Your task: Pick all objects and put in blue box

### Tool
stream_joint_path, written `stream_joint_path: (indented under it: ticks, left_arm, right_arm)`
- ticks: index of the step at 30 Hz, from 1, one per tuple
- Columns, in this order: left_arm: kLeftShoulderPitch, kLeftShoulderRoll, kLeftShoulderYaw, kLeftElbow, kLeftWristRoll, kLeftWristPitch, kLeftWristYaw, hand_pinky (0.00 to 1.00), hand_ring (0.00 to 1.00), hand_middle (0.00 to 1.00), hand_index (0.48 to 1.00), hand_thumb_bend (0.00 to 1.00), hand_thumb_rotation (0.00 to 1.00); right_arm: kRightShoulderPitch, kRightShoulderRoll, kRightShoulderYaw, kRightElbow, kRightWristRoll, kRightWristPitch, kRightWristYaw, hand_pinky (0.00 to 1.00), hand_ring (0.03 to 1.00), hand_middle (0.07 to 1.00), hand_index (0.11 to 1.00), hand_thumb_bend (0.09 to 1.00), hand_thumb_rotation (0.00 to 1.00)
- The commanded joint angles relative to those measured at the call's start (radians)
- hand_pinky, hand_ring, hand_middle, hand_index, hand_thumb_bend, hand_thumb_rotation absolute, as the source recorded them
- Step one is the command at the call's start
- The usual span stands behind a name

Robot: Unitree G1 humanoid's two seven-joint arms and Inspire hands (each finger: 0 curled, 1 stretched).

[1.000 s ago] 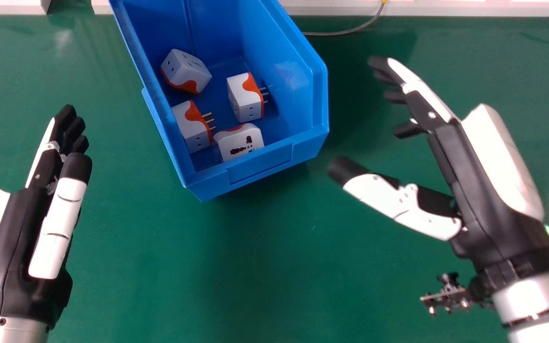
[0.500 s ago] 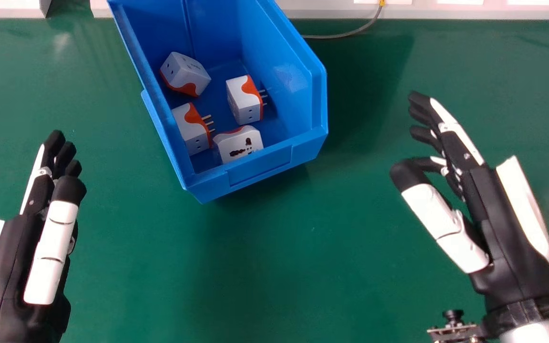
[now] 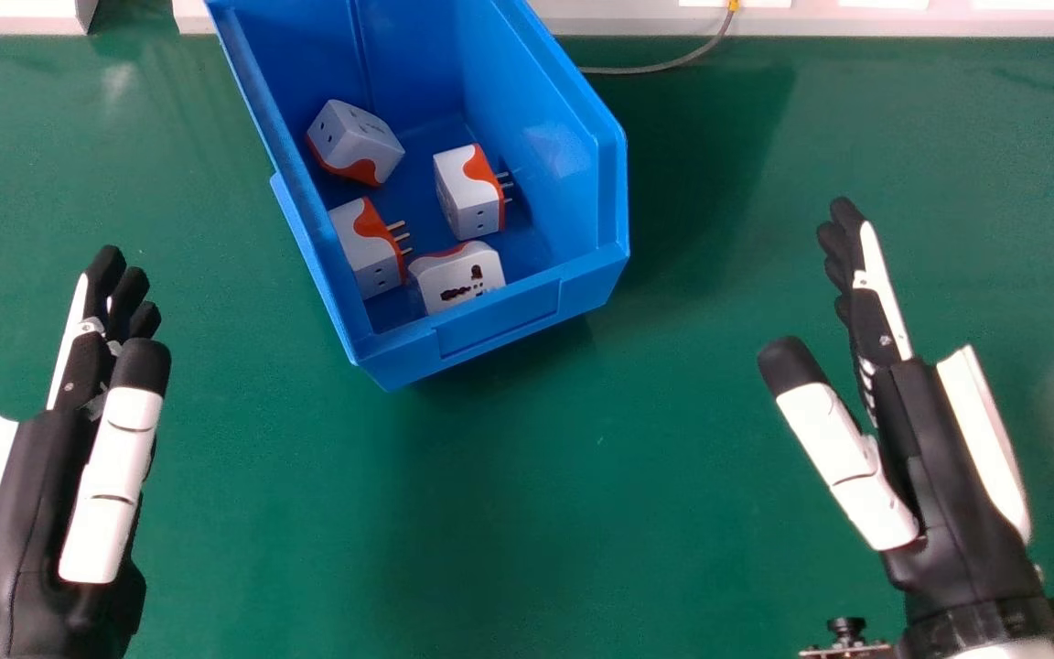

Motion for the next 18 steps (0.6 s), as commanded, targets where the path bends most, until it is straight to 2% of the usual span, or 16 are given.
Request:
stream_joint_path:
  ticks: [1,5,7,12,15,18]
  left_arm:
    - [-0.003,-0.003,-0.002,0.007,0.007,-0.036,0.002,1.0,0.99,0.99,0.987,0.75,0.88]
    - [-0.008,-0.005,-0.01,0.032,0.017,-0.061,0.0,1.0,0.99,0.99,0.975,0.78,0.85]
    - [-0.012,-0.005,-0.014,0.052,0.015,-0.084,-0.008,1.0,0.99,0.99,0.972,0.77,0.85]
    - [-0.029,-0.011,-0.026,0.099,0.017,-0.132,-0.013,1.0,1.0,0.99,0.968,0.76,0.85]
    - [-0.041,-0.013,-0.027,0.114,0.028,-0.144,-0.003,1.0,1.0,0.99,0.966,0.75,0.85]
    - [-0.063,-0.014,-0.022,0.144,0.04,-0.171,0.006,0.99,0.99,0.98,0.957,0.75,0.84]
  right_arm:
    - [-0.018,0.011,-0.003,0.011,0.015,-0.046,-0.023,1.0,1.0,1.0,1.0,0.527,1.0]
    - [-0.033,0.017,-0.01,0.044,0.025,-0.062,-0.025,1.0,1.0,1.0,1.0,0.528,1.0]
    - [-0.039,0.016,-0.015,0.052,0.018,-0.059,-0.027,1.0,1.0,1.0,1.0,0.528,1.0]
    - [-0.062,0.013,-0.035,0.096,0.034,-0.081,-0.031,1.0,1.0,1.0,1.0,0.527,1.0]
    - [-0.071,0.005,-0.054,0.102,0.06,-0.078,-0.018,1.0,1.0,1.0,1.0,0.532,1.0]
    - [-0.08,-0.005,-0.07,0.102,0.093,-0.066,0.002,1.0,1.0,1.0,1.0,0.55,1.0]
